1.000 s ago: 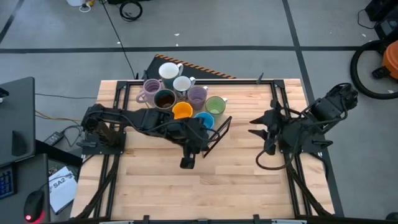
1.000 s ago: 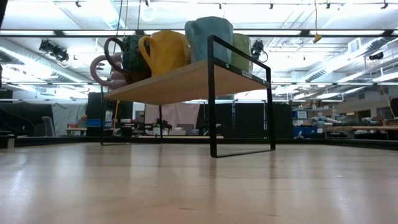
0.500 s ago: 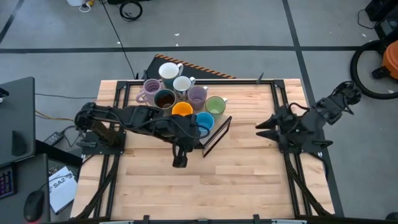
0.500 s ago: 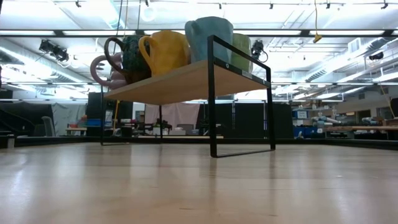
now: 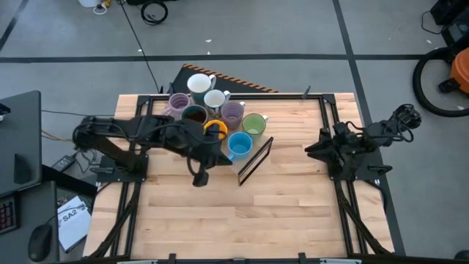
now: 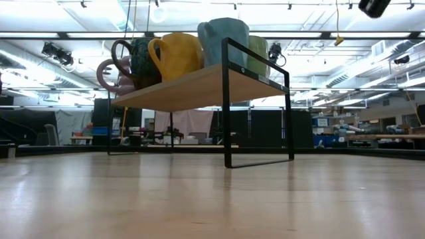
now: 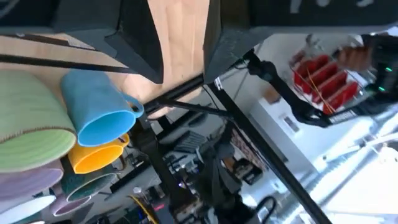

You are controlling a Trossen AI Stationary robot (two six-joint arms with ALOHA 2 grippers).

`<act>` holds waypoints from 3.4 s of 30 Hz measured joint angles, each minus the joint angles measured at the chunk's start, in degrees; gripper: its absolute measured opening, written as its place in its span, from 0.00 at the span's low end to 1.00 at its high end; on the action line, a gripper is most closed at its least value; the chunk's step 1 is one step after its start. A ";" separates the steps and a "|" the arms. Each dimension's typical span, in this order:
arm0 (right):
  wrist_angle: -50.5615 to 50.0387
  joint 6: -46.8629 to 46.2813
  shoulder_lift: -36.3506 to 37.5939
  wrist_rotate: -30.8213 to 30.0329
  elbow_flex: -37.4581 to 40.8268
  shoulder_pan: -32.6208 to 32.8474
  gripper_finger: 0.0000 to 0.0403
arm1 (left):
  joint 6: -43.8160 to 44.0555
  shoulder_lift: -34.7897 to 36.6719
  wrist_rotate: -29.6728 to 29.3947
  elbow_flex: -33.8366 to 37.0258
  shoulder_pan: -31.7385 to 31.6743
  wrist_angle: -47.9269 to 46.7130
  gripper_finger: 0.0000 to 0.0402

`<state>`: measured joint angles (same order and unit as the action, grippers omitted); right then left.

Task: Place coffee mugs
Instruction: Return to Home Position

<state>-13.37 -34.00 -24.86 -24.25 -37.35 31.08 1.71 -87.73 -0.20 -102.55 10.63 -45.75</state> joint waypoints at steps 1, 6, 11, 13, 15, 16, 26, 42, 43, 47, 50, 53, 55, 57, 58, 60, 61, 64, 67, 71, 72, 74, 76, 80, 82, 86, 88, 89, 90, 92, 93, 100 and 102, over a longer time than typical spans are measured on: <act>0.84 -0.34 1.34 0.06 1.29 -0.11 0.29 | 0.91 1.55 0.07 2.89 0.02 2.15 0.03; 2.29 -1.60 7.80 -0.16 5.08 -0.16 0.24 | 6.92 10.17 0.05 18.06 0.51 14.45 0.02; 2.26 -0.93 14.27 -1.74 7.10 -0.16 0.21 | 11.42 19.03 -2.60 29.12 0.48 22.29 0.02; 2.28 -0.91 16.72 -1.90 7.71 -0.16 0.20 | 12.71 21.97 -3.88 32.75 0.47 24.45 0.02; 2.07 -0.85 18.85 -2.04 8.42 -0.16 0.20 | 13.25 25.32 -5.13 36.10 0.46 27.12 0.02; 2.05 -0.74 19.88 -2.06 8.60 -0.16 0.20 | 13.74 26.99 -5.76 37.71 0.46 28.58 0.02; 1.78 1.64 24.68 -5.48 10.67 -0.15 0.17 | 19.43 42.21 -10.49 54.48 0.46 39.97 0.02; 4.39 -0.90 24.69 -7.66 15.65 -0.14 0.12 | 22.93 64.58 -19.15 74.29 0.48 48.29 0.02; 6.17 -0.94 24.69 -7.67 16.81 -0.14 0.12 | 22.98 66.15 -20.05 76.21 0.48 49.92 0.02; 13.63 -1.82 24.69 -7.69 21.35 -0.14 0.10 | 24.45 71.86 -22.16 82.89 0.46 55.11 0.02; 18.56 -3.31 24.69 -7.78 25.00 -0.14 0.08 | 26.53 75.12 -22.28 86.76 0.46 56.10 0.02; 23.17 -5.16 24.69 -9.12 28.45 -0.14 0.06 | 27.72 77.70 -22.30 89.91 0.46 57.53 0.02; 25.74 -6.13 24.69 -9.75 30.55 -0.14 0.05 | 27.74 79.16 -22.30 91.85 0.46 59.32 0.02; 28.21 -6.56 24.69 -10.12 32.15 -0.14 0.04 | 27.91 80.54 -22.38 93.80 0.46 60.91 0.02; 29.13 -6.54 24.69 -10.04 32.78 -0.14 0.04 | 28.20 81.37 -22.54 94.87 0.46 61.54 0.02; 30.23 -5.89 24.69 -9.50 33.60 -0.14 0.03 | 29.55 82.87 -22.74 97.25 0.46 63.14 0.02; 30.38 -5.51 24.69 -9.39 33.78 -0.14 0.03 | 30.37 83.60 -22.96 98.62 0.46 64.13 0.02; 30.21 -5.40 24.69 -11.03 34.70 -0.14 0.03 | 32.14 85.49 -23.66 102.09 0.48 66.04 0.02; 31.23 -7.48 24.69 -13.40 36.57 -0.14 0.03 | 32.57 85.99 -24.46 102.04 0.44 63.45 0.02; 28.75 -13.46 24.43 -13.80 37.01 -0.14 0.03 | 32.28 85.97 -25.52 102.06 0.42 63.16 0.02; 28.72 -13.71 24.43 -13.55 37.01 -0.14 0.03 | 31.70 85.97 -25.85 102.06 0.42 63.05 0.02; 28.73 -12.60 24.43 -13.40 37.01 -0.14 0.03 | 30.29 85.94 -27.69 102.07 0.42 62.87 0.02; 28.73 -10.08 24.43 -13.44 37.01 -0.14 0.03 | 30.64 85.88 -30.31 102.08 0.42 62.27 0.03; 27.37 -1.51 24.43 -13.08 37.01 -0.14 0.03 | 24.45 85.90 -30.87 102.08 0.42 60.11 0.06; 23.06 9.66 24.43 -11.74 37.01 -0.14 0.03 | 16.73 85.88 -30.83 102.08 0.42 58.36 0.06; 18.37 41.51 22.88 -11.66 36.87 -0.15 0.04 | 6.45 85.86 -30.81 102.10 0.42 57.39 0.07; 19.05 52.42 22.58 -11.68 36.81 -0.16 0.04 | 3.93 85.88 -30.74 102.10 0.42 57.44 0.07; 19.28 56.11 22.60 -11.71 36.79 -0.16 0.03 | 3.48 85.88 -30.73 102.11 0.42 57.60 0.07; 19.23 58.74 22.60 -11.70 36.77 -0.14 0.03 | 3.27 85.90 -30.71 102.13 0.42 57.64 0.07; 19.26 61.26 22.60 -11.72 36.77 -0.15 0.03 | 3.37 85.88 -30.70 102.13 0.42 57.63 0.07; 19.26 61.22 22.60 -11.72 36.77 -0.15 0.03 | 3.53 85.90 -30.70 102.13 0.42 57.61 0.07; 19.26 61.15 22.60 -11.72 36.77 -0.14 0.04 | 3.55 85.88 -30.68 102.13 0.42 57.66 0.07; 19.28 61.15 22.62 -11.72 36.75 -0.16 0.04 | 3.59 85.88 -30.68 102.13 0.42 57.66 0.07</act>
<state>5.91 27.16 -2.24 -35.97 -0.60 30.92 5.30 -1.85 -30.87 -0.43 11.05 11.90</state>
